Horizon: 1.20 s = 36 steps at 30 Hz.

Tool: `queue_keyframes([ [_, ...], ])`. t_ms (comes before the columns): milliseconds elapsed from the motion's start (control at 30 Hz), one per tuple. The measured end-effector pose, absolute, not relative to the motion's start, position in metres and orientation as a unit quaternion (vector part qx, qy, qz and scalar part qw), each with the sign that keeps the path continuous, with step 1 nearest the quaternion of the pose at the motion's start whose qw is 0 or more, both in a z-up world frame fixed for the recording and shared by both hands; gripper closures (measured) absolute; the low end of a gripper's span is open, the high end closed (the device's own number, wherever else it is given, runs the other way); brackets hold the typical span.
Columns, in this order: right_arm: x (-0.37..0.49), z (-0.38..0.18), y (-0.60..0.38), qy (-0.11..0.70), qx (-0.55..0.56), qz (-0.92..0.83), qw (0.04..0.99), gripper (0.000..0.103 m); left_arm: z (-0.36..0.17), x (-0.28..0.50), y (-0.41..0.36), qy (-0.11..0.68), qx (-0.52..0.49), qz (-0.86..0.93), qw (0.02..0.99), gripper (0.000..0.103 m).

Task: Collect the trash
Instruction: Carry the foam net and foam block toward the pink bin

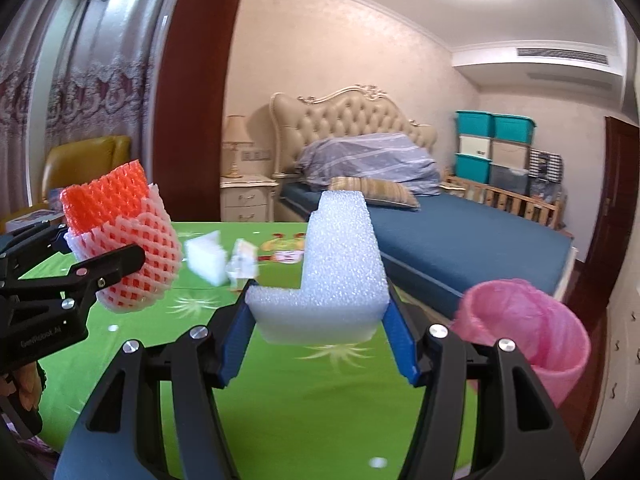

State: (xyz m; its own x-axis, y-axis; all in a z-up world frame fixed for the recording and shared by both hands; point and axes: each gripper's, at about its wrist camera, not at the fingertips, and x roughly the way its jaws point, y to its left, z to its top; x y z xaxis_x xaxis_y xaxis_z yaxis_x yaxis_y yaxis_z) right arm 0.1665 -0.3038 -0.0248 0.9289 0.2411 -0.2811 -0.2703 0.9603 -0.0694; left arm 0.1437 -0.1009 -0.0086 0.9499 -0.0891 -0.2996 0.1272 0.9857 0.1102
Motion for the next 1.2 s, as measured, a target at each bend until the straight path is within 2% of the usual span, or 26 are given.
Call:
queue_keyframes([
  [700,0.202,-0.039,-0.492,0.145,-0.032,-0.019,0.989,0.045,0.000,0.245,-0.258,0.196,0.058,-0.205,0.957,0.053],
  [1200,0.267,-0.074,-0.568,0.193,-0.003,-0.041,0.980,0.044,-0.009,0.320,-0.379,0.231,0.088,-0.272,0.930,0.052],
])
